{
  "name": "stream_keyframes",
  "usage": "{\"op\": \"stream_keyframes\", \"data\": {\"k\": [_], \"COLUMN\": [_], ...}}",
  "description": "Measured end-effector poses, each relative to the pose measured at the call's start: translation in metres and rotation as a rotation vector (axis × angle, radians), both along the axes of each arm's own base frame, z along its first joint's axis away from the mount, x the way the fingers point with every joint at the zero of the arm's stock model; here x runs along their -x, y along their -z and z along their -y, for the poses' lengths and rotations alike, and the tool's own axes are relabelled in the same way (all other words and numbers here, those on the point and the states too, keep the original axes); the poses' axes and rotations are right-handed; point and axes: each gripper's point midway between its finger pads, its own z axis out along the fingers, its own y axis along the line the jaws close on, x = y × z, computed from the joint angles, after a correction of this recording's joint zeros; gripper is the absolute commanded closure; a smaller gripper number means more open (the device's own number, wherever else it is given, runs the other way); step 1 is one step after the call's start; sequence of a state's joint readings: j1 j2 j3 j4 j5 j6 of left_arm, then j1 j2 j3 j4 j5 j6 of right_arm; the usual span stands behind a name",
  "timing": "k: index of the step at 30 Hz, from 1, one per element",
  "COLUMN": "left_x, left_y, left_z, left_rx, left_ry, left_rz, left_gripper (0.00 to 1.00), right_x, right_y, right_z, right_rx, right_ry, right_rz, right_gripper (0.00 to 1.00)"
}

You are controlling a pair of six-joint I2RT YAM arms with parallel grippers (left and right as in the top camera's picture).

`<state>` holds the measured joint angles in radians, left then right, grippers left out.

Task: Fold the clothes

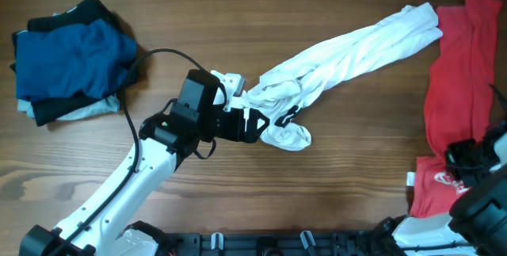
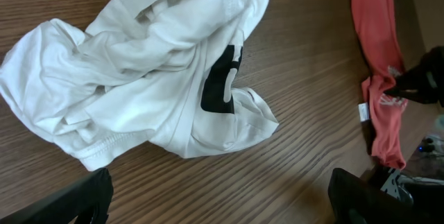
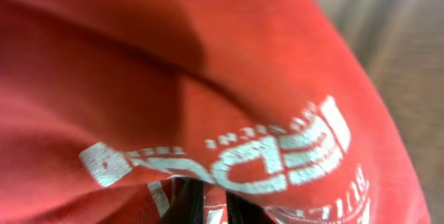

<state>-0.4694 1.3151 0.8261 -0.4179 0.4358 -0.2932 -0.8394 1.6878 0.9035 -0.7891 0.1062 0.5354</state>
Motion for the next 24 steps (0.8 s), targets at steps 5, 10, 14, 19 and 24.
{"op": "stream_keyframes", "data": {"k": [5,10,14,19,24], "left_x": [0.0,-0.005,-0.018,-0.037,-0.06], "left_y": [0.0,-0.001,0.003,0.022,0.042], "left_z": [0.0,0.001,0.006,0.014,0.028], "left_rx": [0.0,0.006,0.015,0.0,-0.055], "left_ry": [0.0,-0.014,-0.029,-0.034,0.001], "left_rz": [0.0,0.01,0.033,0.021,-0.011], "left_gripper": [0.0,0.0,0.0,0.0,0.0], "right_x": [0.011,-0.025,-0.059,-0.073,-0.082], "right_y": [-0.016,-0.074,-0.133,-0.166,-0.171], "right_z": [0.011,0.021,0.007,-0.035,-0.065], "right_rx": [0.05,0.153,0.218,0.205,0.168], "right_ry": [0.082,-0.019,-0.189,-0.371,-0.501], "right_rz": [0.02,0.253,0.468,0.585,0.611], "right_gripper": [0.8,0.68,0.67,0.66,0.66]}}
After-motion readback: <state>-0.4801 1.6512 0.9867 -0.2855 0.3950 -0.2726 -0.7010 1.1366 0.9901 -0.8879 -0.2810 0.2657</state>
